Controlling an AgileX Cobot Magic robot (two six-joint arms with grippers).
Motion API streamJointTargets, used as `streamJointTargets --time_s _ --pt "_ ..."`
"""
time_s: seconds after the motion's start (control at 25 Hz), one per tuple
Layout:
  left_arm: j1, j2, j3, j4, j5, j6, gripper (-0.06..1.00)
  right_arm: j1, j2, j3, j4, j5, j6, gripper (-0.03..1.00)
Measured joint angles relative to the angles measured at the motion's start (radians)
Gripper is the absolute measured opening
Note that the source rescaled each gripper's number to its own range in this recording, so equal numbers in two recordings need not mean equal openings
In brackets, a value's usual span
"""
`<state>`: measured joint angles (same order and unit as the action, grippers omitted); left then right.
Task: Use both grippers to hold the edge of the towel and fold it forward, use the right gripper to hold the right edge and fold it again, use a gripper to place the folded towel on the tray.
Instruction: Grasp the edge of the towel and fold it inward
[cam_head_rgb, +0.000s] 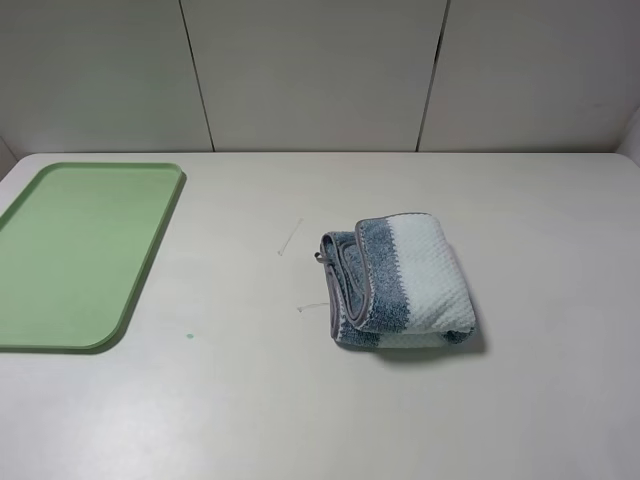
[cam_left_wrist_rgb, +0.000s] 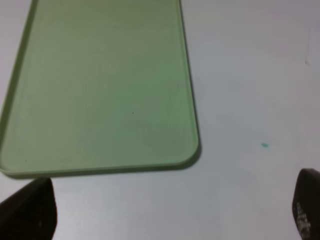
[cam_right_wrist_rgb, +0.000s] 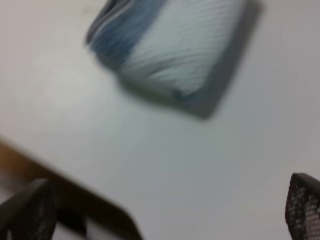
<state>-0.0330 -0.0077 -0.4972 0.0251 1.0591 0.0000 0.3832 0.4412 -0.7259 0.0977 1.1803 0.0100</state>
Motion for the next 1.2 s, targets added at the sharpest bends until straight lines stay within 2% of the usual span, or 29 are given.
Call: streamJointTargets --time_s 0.24,0.4,0.6,1.2 --pt "0.000 0.000 0.000 0.000 0.000 0.000 0.94 -0.258 -0.312 0.135 -0.055 -0.100 -0.001 1.00" --pt "0.000 0.000 0.000 0.000 0.000 0.000 0.94 -0.357 -0.440 0.206 -0.062 -0.133 -0.002 1.00" --pt "0.000 0.000 0.000 0.000 0.000 0.000 0.94 -0.389 -0.448 0.225 -0.074 -0.155 -0.034 1.00" --pt "0.000 0.000 0.000 0.000 0.000 0.000 0.94 -0.389 -0.448 0.227 -0.080 -0.155 -0.052 1.00"
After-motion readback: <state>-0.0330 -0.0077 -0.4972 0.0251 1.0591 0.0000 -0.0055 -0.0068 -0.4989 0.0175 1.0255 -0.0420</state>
